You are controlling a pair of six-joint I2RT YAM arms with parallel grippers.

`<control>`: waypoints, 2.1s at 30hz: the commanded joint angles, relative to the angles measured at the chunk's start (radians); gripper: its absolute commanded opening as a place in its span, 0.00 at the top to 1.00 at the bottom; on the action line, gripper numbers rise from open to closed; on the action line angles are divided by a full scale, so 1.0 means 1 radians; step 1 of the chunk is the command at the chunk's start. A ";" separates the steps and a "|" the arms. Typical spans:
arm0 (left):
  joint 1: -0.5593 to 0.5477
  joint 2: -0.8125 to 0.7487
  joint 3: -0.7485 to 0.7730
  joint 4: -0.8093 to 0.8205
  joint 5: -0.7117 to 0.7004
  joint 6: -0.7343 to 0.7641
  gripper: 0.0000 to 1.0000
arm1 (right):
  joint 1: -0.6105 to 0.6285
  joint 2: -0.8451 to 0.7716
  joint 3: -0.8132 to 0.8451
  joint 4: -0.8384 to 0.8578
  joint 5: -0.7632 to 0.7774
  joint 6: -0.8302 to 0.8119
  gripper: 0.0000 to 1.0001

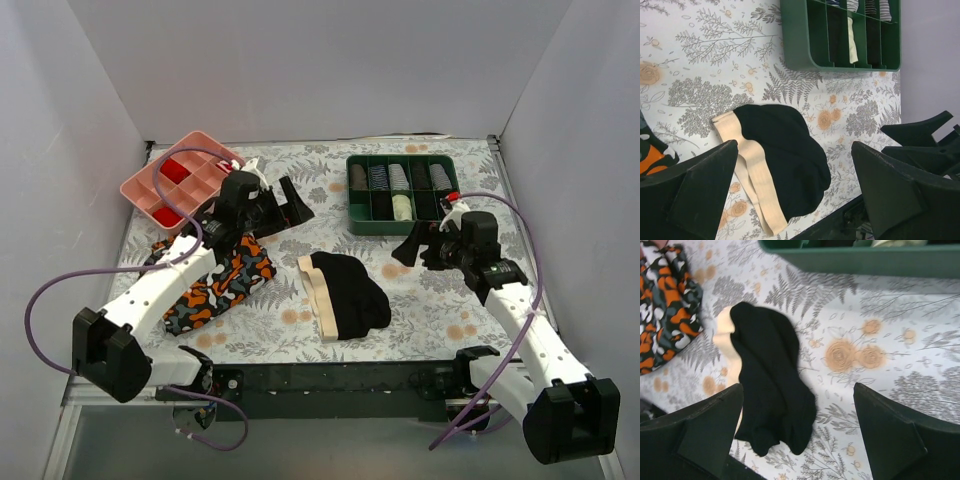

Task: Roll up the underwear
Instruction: Flatten out the underwear at the center of the board.

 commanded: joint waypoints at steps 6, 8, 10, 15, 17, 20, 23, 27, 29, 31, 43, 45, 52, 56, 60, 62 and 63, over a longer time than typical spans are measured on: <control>0.016 -0.162 -0.200 0.061 0.066 -0.054 0.02 | 0.013 0.029 -0.025 0.003 -0.148 -0.040 0.01; 0.016 -0.179 -0.219 0.061 0.098 -0.052 0.02 | 0.039 0.047 0.012 -0.077 -0.148 -0.091 0.01; 0.016 -0.182 -0.243 0.059 0.113 -0.046 0.02 | 0.096 0.043 0.024 -0.126 -0.119 -0.108 0.01; 0.012 -0.136 -0.249 -0.016 0.120 -0.043 0.02 | 0.272 0.041 0.044 -0.168 -0.020 -0.100 0.04; 0.004 -0.136 -0.257 -0.042 0.098 -0.054 0.02 | 0.320 0.052 0.056 -0.175 0.029 -0.090 0.07; -0.010 -0.148 -0.292 -0.054 0.069 -0.086 0.02 | 0.429 0.079 0.075 -0.185 0.074 -0.073 0.17; -0.036 -0.150 -0.321 -0.051 0.075 -0.114 0.02 | 0.505 0.103 0.085 -0.174 0.097 -0.036 0.30; -0.125 -0.124 -0.340 -0.050 0.046 -0.135 0.02 | 0.529 0.148 0.067 -0.139 0.088 -0.019 0.39; -0.142 -0.107 -0.349 -0.056 0.040 -0.140 0.02 | 0.529 0.204 0.064 -0.136 0.102 -0.002 0.44; -0.155 -0.111 -0.357 -0.059 0.037 -0.144 0.02 | 0.529 0.259 0.076 -0.153 0.149 0.006 0.44; -0.159 -0.138 -0.317 -0.147 -0.097 -0.137 0.02 | 0.731 0.276 0.205 -0.176 0.230 -0.008 0.50; -0.149 -0.116 -0.286 -0.190 -0.210 -0.141 0.02 | 0.790 0.277 0.202 -0.171 0.246 -0.020 0.50; 0.033 -0.111 -0.274 -0.188 -0.110 -0.117 0.02 | 0.964 0.372 0.197 -0.160 0.287 -0.070 0.50; 0.048 -0.121 -0.242 -0.194 -0.075 -0.109 0.02 | 1.022 0.429 0.210 -0.136 0.283 -0.108 0.47; 0.053 -0.139 -0.248 -0.203 -0.078 -0.112 0.02 | 1.047 0.497 0.230 -0.119 0.283 -0.140 0.44; 0.058 -0.156 -0.257 -0.203 -0.080 -0.117 0.02 | 1.050 0.515 0.248 -0.108 0.290 -0.151 0.44; 0.061 -0.160 -0.265 -0.203 -0.081 -0.117 0.02 | 1.050 0.535 0.256 -0.104 0.296 -0.157 0.43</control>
